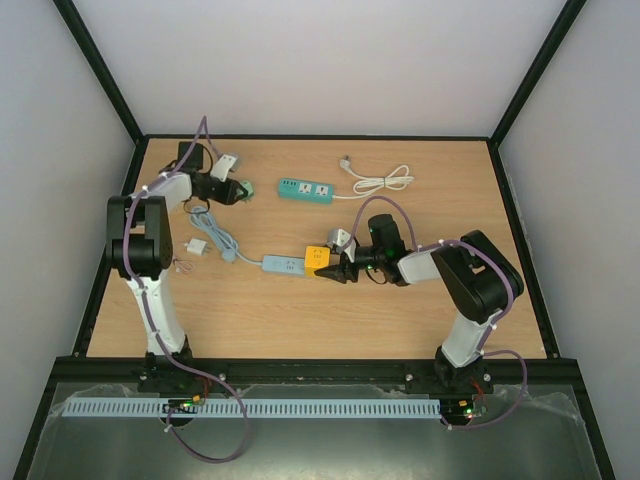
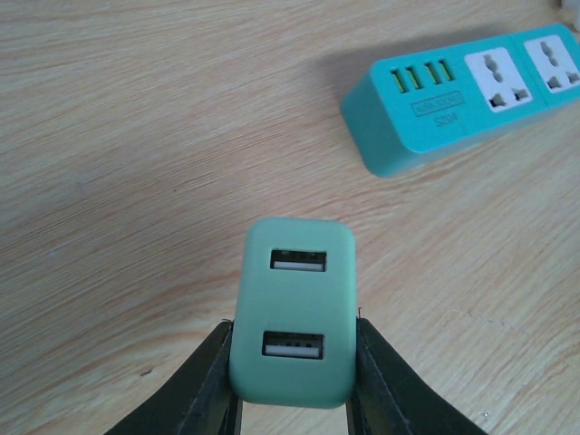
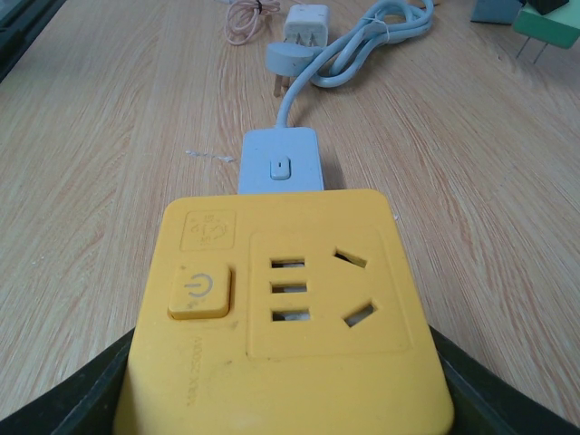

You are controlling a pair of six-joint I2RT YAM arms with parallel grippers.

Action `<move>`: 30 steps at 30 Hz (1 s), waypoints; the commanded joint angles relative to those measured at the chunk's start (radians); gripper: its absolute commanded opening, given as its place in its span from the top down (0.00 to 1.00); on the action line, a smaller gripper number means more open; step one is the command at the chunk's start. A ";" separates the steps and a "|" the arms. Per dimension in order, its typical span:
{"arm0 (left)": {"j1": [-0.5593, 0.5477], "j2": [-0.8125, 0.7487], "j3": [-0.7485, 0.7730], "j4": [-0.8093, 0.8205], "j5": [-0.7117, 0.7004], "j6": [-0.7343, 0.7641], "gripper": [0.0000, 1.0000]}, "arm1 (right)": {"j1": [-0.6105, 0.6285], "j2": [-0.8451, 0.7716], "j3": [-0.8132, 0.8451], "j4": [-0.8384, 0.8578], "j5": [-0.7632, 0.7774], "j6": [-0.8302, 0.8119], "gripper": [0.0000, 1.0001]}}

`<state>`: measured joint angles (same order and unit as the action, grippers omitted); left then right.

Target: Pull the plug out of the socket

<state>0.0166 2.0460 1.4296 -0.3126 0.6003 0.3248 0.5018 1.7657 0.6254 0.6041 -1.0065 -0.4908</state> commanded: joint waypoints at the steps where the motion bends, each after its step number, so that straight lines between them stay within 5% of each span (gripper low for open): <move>1: 0.029 0.052 0.060 -0.040 0.056 -0.054 0.75 | 0.004 0.027 -0.007 -0.079 0.031 -0.020 0.99; 13: 0.056 0.142 0.133 -0.087 0.100 -0.080 0.69 | 0.005 0.028 -0.004 -0.084 0.029 -0.023 0.99; 20: 0.059 0.145 0.135 -0.087 0.042 -0.080 0.48 | 0.006 0.032 -0.001 -0.088 0.027 -0.026 0.99; 30: 0.059 0.078 0.109 -0.058 -0.019 -0.085 0.31 | 0.006 0.032 -0.001 -0.090 0.025 -0.028 0.99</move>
<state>0.0689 2.1765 1.5398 -0.3779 0.6159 0.2424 0.5026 1.7657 0.6258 0.6029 -1.0073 -0.4953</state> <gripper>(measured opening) 0.678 0.597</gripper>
